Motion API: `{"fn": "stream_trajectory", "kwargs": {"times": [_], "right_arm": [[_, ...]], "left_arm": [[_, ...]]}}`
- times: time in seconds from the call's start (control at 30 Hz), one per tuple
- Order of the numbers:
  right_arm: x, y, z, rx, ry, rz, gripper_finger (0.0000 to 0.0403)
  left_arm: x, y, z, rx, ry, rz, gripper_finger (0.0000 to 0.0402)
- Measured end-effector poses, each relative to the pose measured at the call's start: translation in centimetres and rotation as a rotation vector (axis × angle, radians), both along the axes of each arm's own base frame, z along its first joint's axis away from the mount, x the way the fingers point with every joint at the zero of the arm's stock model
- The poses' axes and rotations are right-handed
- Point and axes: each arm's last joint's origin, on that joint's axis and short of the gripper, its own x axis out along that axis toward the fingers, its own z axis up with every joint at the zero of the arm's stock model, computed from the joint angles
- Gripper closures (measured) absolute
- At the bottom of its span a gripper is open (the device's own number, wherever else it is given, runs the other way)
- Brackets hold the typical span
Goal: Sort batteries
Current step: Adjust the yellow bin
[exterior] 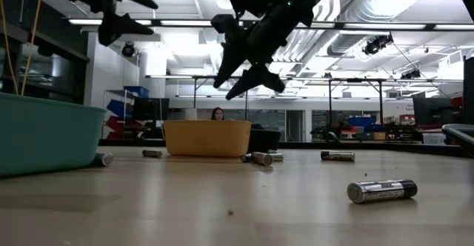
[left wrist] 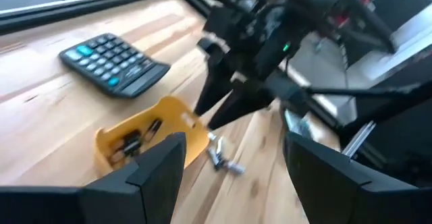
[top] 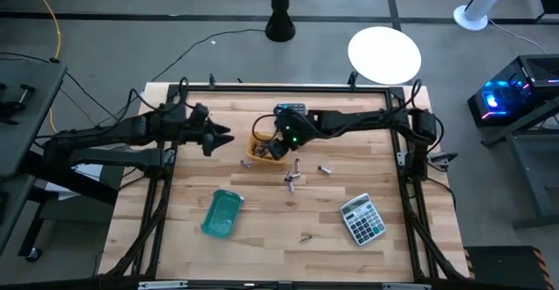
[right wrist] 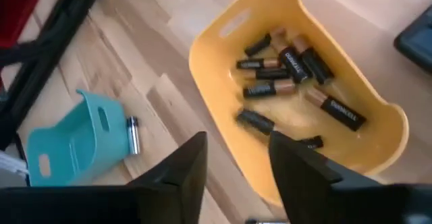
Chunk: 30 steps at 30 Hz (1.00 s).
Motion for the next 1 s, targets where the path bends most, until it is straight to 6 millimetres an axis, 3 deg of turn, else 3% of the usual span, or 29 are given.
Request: {"fn": "stream_trajectory", "kwargs": {"times": [0.23, 0.4, 0.57, 0.7, 0.87, 1.0], "right_arm": [[-1.2, 0.0, 2.6, -0.027, 0.102, 0.088, 0.0214], [-4.3, 0.5, 4.6, -0.124, 0.274, 0.065, 0.0215], [-8.0, 1.2, 6.9, -0.257, 0.435, 0.024, 0.0215], [-10.5, 1.7, 8.4, -0.299, 0.44, -0.055, 0.0215], [-13.9, 2.8, 7.9, -0.269, 0.42, -0.173, 0.0215], [-15.8, 3.9, 5.6, -0.165, 0.352, -0.231, 0.0216]], "left_arm": [[-0.1, 0.0, -0.4, 0.062, 0.053, -0.033, 0.0161], [0.3, -0.1, -1.2, 0.082, 0.103, -0.061, 0.0161], [0.8, -0.4, -4.3, 0.049, 0.21, -0.086, 0.0161], [1.3, -0.5, -6.5, 0.017, 0.291, -0.098, 0.0161], [3.3, -0.3, -6.7, 0.036, 0.312, -0.18, 0.0161], [4.6, 0.0, -7.2, 0.122, 0.456, -0.237, 0.0163]]}}
